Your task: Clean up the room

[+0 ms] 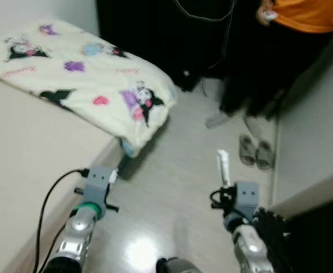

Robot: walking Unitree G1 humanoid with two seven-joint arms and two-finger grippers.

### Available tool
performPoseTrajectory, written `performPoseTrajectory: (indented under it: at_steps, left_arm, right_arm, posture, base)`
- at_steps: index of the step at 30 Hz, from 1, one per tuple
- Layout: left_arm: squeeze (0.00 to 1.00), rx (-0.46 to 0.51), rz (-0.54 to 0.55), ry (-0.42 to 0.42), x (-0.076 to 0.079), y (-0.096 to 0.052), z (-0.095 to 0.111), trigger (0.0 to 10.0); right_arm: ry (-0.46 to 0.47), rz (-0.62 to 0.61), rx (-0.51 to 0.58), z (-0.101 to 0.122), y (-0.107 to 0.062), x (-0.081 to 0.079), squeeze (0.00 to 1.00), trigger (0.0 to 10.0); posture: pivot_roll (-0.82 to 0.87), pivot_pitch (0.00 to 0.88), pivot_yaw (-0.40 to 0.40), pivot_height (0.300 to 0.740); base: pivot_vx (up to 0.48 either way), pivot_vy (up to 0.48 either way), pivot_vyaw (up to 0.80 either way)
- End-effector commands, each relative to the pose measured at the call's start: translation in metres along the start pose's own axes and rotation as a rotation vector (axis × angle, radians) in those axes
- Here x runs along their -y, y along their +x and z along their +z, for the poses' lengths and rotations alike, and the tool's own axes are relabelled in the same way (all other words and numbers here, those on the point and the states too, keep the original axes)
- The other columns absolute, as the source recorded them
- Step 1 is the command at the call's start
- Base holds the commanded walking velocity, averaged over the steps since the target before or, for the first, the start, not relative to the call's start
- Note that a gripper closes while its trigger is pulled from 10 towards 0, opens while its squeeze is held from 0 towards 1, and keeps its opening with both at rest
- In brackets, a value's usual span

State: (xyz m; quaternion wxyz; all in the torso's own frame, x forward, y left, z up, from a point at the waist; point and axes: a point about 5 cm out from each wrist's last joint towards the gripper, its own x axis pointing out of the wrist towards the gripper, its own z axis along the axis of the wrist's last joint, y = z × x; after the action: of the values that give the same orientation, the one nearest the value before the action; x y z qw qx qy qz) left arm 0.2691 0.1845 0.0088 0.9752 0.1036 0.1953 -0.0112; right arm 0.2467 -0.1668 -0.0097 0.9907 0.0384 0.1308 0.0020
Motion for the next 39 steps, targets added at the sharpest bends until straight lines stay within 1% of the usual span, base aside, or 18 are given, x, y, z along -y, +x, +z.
performPoseTrajectory:
  at_steps: [1, 4, 13, 32, 39]
  left_arm:
    - [0.00, 0.007, -0.016, -0.010, 0.0059, 0.0002, -0.0001, 10.0]
    - [0.00, 0.013, -0.018, -0.011, 0.0062, 0.0003, 0.0005, 10.0]
    - [0.00, 0.028, -0.020, -0.004, 0.0071, 0.0003, 0.0021, 10.0]
    - [0.00, 0.036, -0.024, 0.003, 0.0092, 0.0006, 0.0024, 10.0]
    - [0.00, 0.039, -0.023, 0.002, 0.0098, 0.0007, 0.0032, 10.0]
  right_arm:
    - [-0.014, -0.031, -0.017, -0.0050, -0.0046, 0.0101, 0.00, 10.0]
    - [-0.017, -0.036, -0.019, -0.0054, -0.0046, 0.0104, 0.00, 10.0]
    - [-0.015, -0.042, -0.019, -0.0058, -0.0038, 0.0103, 0.00, 10.0]
    - [-0.003, -0.056, -0.024, -0.0073, -0.0036, 0.0121, 0.00, 10.0]
    - [-0.016, -0.051, -0.019, -0.0065, -0.0028, 0.0117, 0.00, 10.0]
  posture:
    - [0.04, 0.031, 0.004, 0.727]
    - [0.04, 0.031, 0.004, 0.727]
    - [0.04, 0.031, 0.004, 0.727]
    - [0.04, 0.033, 0.000, 0.727]
    - [0.04, 0.033, 0.000, 0.727]
  base:
    - [0.000, 0.000, -0.80]
    - [0.000, 0.000, -0.80]
    - [-0.305, 0.000, 0.00]
    - [-0.385, 0.000, -0.79]
    - [-0.394, 0.000, 0.00]
